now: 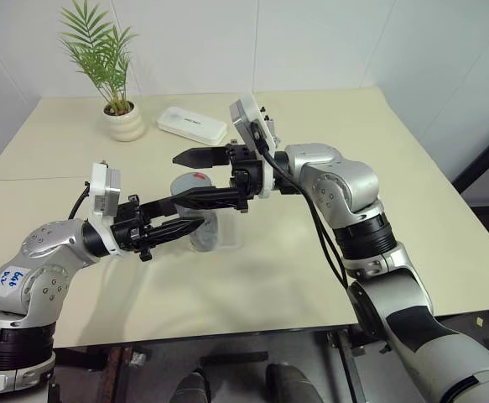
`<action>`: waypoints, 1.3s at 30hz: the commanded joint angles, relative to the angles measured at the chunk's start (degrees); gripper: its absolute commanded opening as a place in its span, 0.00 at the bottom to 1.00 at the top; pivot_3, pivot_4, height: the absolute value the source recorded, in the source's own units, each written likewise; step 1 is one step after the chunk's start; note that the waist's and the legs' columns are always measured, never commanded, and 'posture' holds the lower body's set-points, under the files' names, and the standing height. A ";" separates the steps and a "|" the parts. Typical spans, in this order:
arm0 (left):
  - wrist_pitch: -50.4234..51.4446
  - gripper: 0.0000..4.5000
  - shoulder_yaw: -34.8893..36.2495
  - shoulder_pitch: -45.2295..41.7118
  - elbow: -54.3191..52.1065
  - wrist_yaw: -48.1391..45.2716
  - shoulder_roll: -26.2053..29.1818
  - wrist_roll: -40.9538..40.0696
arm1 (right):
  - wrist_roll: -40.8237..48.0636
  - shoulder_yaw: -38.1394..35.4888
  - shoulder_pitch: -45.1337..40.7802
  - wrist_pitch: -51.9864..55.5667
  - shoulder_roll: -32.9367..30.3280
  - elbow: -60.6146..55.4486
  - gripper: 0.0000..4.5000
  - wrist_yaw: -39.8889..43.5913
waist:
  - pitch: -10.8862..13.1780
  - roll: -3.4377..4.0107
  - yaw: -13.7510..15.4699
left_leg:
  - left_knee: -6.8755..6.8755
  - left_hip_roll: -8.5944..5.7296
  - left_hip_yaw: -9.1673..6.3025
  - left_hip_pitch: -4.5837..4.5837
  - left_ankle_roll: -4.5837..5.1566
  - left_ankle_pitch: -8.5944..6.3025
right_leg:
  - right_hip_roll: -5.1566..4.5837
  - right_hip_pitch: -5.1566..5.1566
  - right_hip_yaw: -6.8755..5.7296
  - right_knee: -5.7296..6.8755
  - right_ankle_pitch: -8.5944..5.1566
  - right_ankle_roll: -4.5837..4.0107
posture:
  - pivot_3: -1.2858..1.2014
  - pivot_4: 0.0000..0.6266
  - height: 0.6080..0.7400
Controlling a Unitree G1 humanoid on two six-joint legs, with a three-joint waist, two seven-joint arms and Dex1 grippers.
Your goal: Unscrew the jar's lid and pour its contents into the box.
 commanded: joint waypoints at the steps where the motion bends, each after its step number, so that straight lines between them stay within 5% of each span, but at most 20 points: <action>1: -1.10 0.41 1.15 0.38 -2.63 -0.65 -0.08 -1.34 | -1.04 -2.42 -1.45 -2.86 -2.33 2.45 1.00 0.48 | 0.00 0.00 0.04 | 0.00 0.00 0.00 0.00 0.00 0.00 | 0.00 0.00 0.00 -0.01 0.00 0.00 | 0.52 0.24 1.00; 17: -1.06 0.41 1.22 0.81 -2.83 -0.24 0.04 -1.42 | -3.56 -4.25 -3.54 -7.55 -5.03 12.19 1.00 3.08 | 0.00 0.00 -0.20 | -0.03 0.00 0.03 0.00 0.00 0.00 | 0.01 -0.03 0.03 -0.01 0.00 0.00 | 0.52 0.24 1.00; 26: -0.90 0.41 1.80 1.18 -2.92 -0.34 0.56 -1.52 | 6.52 -9.69 -5.47 2.87 -4.09 6.16 1.00 4.85 | 0.00 0.00 -0.09 | -0.02 0.00 0.03 -0.01 0.00 0.00 | 0.01 -0.02 0.03 -0.01 0.00 0.00 | 0.52 0.24 1.00; 39: -0.87 0.41 1.16 0.58 -2.55 -0.52 0.45 -1.25 | 1.22 0.42 -2.07 3.44 -0.31 -4.54 1.00 -0.42 | 0.00 0.00 -0.02 | 0.00 0.02 0.03 0.00 0.00 0.00 | 0.02 -0.01 0.03 -0.01 0.00 0.00 | 0.52 0.24 1.00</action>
